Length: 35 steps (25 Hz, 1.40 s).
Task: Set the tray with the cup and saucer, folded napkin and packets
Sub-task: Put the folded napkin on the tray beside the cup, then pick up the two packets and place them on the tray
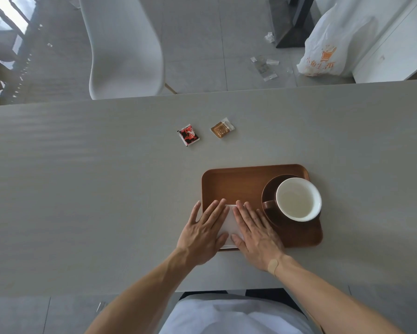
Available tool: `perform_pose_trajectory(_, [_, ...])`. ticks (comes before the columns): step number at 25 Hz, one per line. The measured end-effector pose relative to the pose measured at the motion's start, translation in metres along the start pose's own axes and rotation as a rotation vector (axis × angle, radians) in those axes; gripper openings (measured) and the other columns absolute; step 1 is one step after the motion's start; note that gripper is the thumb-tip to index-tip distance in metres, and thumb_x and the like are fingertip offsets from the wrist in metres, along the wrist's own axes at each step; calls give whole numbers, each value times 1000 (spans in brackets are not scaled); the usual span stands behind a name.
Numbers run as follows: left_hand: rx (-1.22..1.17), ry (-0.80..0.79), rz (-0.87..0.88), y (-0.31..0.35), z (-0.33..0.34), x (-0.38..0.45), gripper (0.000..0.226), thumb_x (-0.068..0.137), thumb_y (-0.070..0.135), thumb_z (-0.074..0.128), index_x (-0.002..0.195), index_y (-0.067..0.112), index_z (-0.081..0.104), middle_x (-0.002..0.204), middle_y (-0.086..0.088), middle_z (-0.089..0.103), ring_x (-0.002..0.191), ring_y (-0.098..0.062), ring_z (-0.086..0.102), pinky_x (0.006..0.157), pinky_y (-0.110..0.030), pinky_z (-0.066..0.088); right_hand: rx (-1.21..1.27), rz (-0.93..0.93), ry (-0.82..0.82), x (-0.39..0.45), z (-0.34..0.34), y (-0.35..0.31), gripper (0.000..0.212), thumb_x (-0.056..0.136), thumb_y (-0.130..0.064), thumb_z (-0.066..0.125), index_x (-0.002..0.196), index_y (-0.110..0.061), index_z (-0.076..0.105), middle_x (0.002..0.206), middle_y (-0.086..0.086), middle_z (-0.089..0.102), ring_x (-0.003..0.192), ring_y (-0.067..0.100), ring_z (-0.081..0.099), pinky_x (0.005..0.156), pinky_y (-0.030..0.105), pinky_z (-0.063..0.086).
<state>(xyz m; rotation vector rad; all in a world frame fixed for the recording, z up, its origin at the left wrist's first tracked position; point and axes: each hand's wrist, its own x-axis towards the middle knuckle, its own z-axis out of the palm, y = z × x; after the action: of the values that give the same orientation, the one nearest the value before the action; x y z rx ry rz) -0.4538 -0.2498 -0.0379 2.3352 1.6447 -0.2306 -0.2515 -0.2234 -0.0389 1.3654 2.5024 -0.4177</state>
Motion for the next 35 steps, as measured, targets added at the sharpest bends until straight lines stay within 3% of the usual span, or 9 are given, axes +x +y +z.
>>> perform_pose_trajectory(10, [-44, -33, 17, 1, -4, 2, 68, 101, 53, 15, 155, 18, -8, 163, 0, -15, 149, -18, -18, 119, -53, -10, 24, -2, -73, 3, -6, -1, 71, 98, -57, 7, 149, -20, -25, 156, -2, -34, 144, 19, -30, 119, 41, -18])
perform_pose_trajectory(13, [-127, -18, 32, -2, -6, 1, 68, 100, 52, 26, 156, 18, 7, 165, 0, -4, 151, -19, -9, 121, -49, -3, 99, 12, -45, 2, -15, -6, 72, 100, -52, 26, 155, -18, -5, 162, 0, -13, 150, 21, -11, 121, 37, -2])
perform_pose_trajectory(16, [-224, 46, 8, -10, -14, -2, 56, 98, 44, 43, 149, 21, 36, 162, -2, 21, 150, -23, 14, 121, -49, 10, 134, 32, 41, 5, -30, -15, 58, 99, -41, 44, 150, -15, 33, 160, 6, 25, 148, 26, 23, 118, 39, 25])
perform_pose_trajectory(19, [-295, 156, -31, -28, -29, 3, 39, 91, 36, 55, 128, 24, 60, 137, 0, 56, 128, -22, 49, 112, -41, 30, 85, 24, 116, 15, -52, -13, 36, 94, -31, 49, 127, -20, 59, 133, 2, 59, 121, 22, 55, 98, 35, 50])
perform_pose_trajectory(21, [-367, 129, -110, -47, -46, 12, 29, 91, 36, 57, 118, 27, 65, 116, 4, 65, 107, -20, 60, 96, -34, 42, 87, 27, 66, 30, -72, -7, 31, 94, -33, 43, 117, -25, 62, 115, -4, 65, 106, 19, 59, 87, 34, 50])
perform_pose_trajectory(24, [-504, -90, -259, -81, -76, 36, 26, 89, 36, 63, 113, 27, 68, 107, 3, 68, 99, -19, 64, 84, -32, 51, 177, 39, -150, 62, -107, 8, 28, 89, -42, 46, 106, -30, 65, 107, -7, 66, 101, 20, 61, 83, 34, 48])
perform_pose_trajectory(27, [-556, -193, -412, -119, -102, 66, 30, 86, 38, 69, 112, 24, 68, 105, 3, 67, 96, -18, 64, 87, -31, 52, 98, 15, -228, 103, -138, 25, 28, 87, -44, 50, 107, -31, 65, 111, -5, 68, 102, 20, 62, 86, 35, 50])
perform_pose_trajectory(31, [-518, -176, -505, -160, -130, 109, 31, 82, 36, 71, 111, 25, 68, 102, 4, 62, 87, -14, 56, 81, -26, 48, 28, 43, -271, 164, -177, 49, 28, 87, -41, 53, 110, -32, 66, 117, -5, 67, 106, 19, 61, 87, 32, 48])
perform_pose_trajectory(35, [-464, -159, -600, -183, -143, 151, 38, 80, 38, 72, 115, 27, 66, 111, 3, 64, 99, -19, 60, 87, -32, 51, 34, 146, -190, 224, -197, 63, 28, 88, -47, 55, 107, -30, 67, 114, 0, 68, 104, 23, 63, 77, 29, 44])
